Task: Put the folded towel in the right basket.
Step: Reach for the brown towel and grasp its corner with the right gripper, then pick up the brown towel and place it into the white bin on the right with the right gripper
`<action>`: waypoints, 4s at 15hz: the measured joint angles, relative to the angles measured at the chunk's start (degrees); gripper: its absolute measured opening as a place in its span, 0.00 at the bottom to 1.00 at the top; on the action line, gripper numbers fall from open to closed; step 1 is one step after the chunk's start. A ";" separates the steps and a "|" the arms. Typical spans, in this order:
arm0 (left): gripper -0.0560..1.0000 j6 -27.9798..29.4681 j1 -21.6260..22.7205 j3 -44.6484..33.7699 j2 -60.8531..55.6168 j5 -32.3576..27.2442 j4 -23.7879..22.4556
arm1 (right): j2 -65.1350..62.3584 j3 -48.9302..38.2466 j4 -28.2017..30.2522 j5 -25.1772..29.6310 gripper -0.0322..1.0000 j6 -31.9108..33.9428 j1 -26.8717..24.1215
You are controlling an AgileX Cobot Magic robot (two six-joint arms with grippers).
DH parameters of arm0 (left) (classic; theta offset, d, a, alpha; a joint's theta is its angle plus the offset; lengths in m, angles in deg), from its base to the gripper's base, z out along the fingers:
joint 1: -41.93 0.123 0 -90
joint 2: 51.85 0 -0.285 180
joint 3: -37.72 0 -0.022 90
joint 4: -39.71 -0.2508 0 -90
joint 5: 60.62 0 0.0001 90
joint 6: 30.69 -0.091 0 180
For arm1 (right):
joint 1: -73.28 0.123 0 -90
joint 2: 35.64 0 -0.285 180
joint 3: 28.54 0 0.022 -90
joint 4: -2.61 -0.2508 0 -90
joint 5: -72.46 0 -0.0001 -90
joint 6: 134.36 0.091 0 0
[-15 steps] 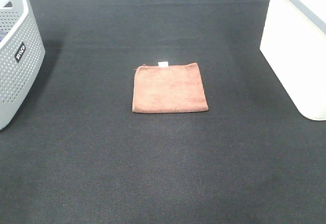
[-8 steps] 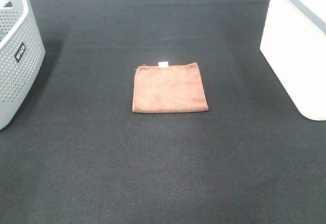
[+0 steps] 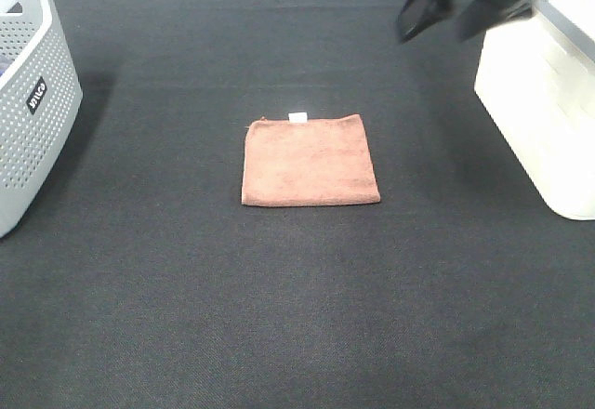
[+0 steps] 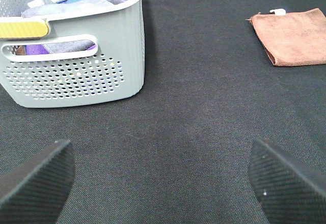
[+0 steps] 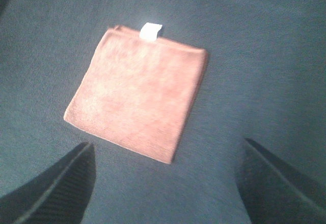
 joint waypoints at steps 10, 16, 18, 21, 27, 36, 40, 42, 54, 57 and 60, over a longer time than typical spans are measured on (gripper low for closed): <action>0.88 0.00 0.00 0.00 0.00 0.00 0.00 | 26.76 16.50 -7.91 4.24 0.72 1.09 -0.69; 0.88 0.00 0.00 0.00 0.00 0.00 0.00 | 37.99 23.66 -11.52 9.97 0.72 0.92 -2.86; 0.88 0.00 0.00 0.00 0.00 0.00 0.00 | 38.56 23.66 -11.46 9.97 0.72 0.92 -2.86; 0.88 0.00 0.00 0.00 0.00 0.00 0.00 | 39.36 23.78 -11.34 9.45 0.72 0.92 -2.86; 0.88 0.00 0.00 0.00 0.00 0.00 0.00 | 41.08 24.24 -17.36 8.59 0.48 -3.50 -1.60; 0.88 0.00 0.00 0.00 0.00 0.00 0.00 | 41.08 25.78 -15.53 9.34 0.03 -3.50 -1.38; 0.88 0.00 0.00 0.00 0.00 0.00 0.00 | 37.76 31.74 -14.21 15.07 0.03 -3.38 -1.38; 0.88 0.00 0.00 0.00 0.00 0.00 0.00 | 34.95 33.86 -14.09 17.48 0.03 -3.38 -1.32; 0.88 0.00 0.00 0.00 0.00 0.00 0.00 | 14.61 42.23 -3.04 25.32 0.03 1.60 -3.95; 0.88 0.00 0.00 0.00 0.00 0.00 0.00 | 11.06 42.28 -5.04 25.50 0.03 2.41 -12.20; 0.88 0.00 0.00 0.00 0.00 0.00 0.00 | 10.31 42.28 -10.71 25.67 0.03 2.46 -23.38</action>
